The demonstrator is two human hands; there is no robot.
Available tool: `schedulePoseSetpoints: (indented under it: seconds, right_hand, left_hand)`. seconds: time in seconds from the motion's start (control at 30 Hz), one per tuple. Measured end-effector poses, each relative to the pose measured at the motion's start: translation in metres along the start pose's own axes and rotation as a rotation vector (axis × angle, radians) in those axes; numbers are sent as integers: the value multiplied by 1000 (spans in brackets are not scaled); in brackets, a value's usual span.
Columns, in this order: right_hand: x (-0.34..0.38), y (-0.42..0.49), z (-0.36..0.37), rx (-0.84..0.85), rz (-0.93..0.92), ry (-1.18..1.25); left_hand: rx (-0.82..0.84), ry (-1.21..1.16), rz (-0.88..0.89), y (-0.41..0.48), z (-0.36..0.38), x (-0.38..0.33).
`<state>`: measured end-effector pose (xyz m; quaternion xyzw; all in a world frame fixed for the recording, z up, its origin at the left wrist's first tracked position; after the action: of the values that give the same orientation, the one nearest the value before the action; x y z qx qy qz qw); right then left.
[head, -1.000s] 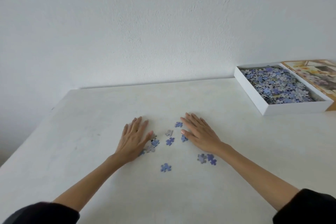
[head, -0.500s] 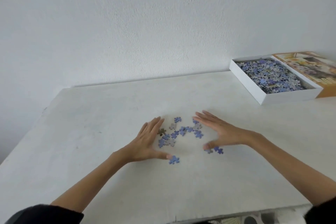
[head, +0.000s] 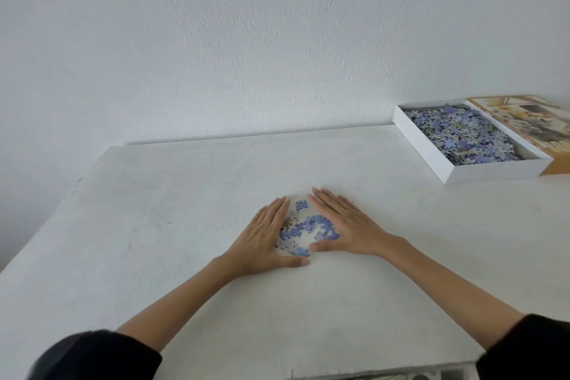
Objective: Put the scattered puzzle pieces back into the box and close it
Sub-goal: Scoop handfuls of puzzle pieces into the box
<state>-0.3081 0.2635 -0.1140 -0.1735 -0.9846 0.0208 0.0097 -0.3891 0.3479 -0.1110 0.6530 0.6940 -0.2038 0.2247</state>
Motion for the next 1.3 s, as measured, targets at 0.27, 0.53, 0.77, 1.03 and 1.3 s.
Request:
schedulePoseSetpoints:
  seconds: [0.27, 0.53, 0.77, 1.03, 1.3]
  right_hand:
    - [-1, 11, -11, -93, -23, 192]
    - [-60, 4, -20, -195, 90, 242]
    - [-60, 8, -29, -214, 106, 274]
    - [-62, 10, -40, -218, 280, 240]
    - [-59, 21, -34, -42, 368, 382]
  left_hand:
    - [-120, -259, -14, -2, -20, 4]
    - [-262, -302, -41, -10, -57, 41]
    - [-149, -201, -46, -1, -53, 39]
    - [-222, -158, -85, 12, -62, 32]
    - [-229, -70, -62, 21, -63, 23]
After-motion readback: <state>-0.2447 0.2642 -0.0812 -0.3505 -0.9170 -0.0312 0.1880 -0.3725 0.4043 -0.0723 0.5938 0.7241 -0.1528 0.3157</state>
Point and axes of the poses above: each hand's wrist, its own y-axis towards the middle knuckle, its own z-axis out of the palm, x = y × z, the point moved 10 cm from there along y, towards the middle knuckle, and after that the axes turned 15 degrees about -y, right-handed, at the moved point
